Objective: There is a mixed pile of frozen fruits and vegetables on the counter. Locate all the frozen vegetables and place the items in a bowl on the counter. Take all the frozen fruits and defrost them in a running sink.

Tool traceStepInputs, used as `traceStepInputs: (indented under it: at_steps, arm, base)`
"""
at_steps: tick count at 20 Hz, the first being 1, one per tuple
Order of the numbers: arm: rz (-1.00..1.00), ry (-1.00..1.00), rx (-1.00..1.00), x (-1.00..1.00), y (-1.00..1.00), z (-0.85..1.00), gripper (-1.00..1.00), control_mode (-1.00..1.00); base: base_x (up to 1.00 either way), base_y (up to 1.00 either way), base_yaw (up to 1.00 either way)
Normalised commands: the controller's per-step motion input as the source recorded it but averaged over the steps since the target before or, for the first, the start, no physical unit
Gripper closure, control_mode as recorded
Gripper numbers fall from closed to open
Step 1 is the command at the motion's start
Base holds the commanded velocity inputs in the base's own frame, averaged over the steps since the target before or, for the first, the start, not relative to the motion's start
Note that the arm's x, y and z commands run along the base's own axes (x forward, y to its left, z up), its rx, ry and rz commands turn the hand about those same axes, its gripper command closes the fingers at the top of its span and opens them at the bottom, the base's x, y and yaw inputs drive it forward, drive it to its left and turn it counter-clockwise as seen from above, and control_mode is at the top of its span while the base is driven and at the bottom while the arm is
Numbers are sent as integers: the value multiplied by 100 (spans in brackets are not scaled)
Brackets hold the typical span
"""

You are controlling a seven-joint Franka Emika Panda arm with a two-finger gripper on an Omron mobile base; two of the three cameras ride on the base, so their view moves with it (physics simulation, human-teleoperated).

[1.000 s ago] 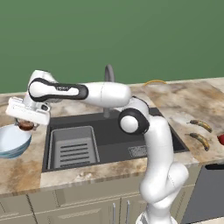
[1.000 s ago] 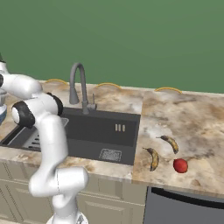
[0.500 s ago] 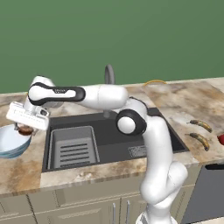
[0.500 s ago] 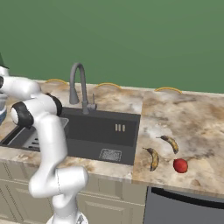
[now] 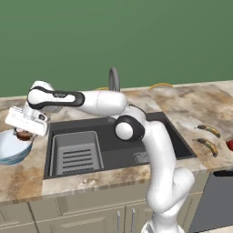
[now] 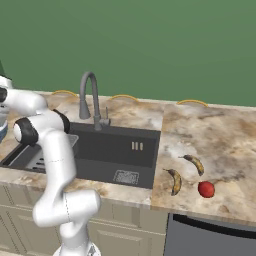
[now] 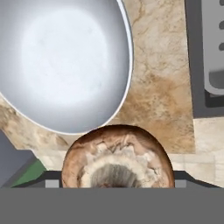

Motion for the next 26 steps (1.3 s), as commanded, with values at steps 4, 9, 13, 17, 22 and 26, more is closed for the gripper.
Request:
traceStepInputs:
  at_steps: [4, 9, 13, 17, 22, 26]
  arm:
    - [-8, -7, -14, 24, 20, 0, 100, -100]
    - [-8, -13, -10, 11, 26, -5, 100, -100]
    - [-4, -3, 0, 2, 1, -8, 100, -100]
    - [-7, 0, 0, 24, 0, -26, 100, -100]
    - [-10, 0, 0, 18, 5, -29, 100, -100]
    - [-8, 0, 0, 0, 15, -20, -100, -100]
  base:
    - [0, 0, 0]
    - [0, 0, 0]
    - [0, 0, 0]
    - [0, 0, 0]
    - [0, 0, 0]
    - [0, 0, 0]
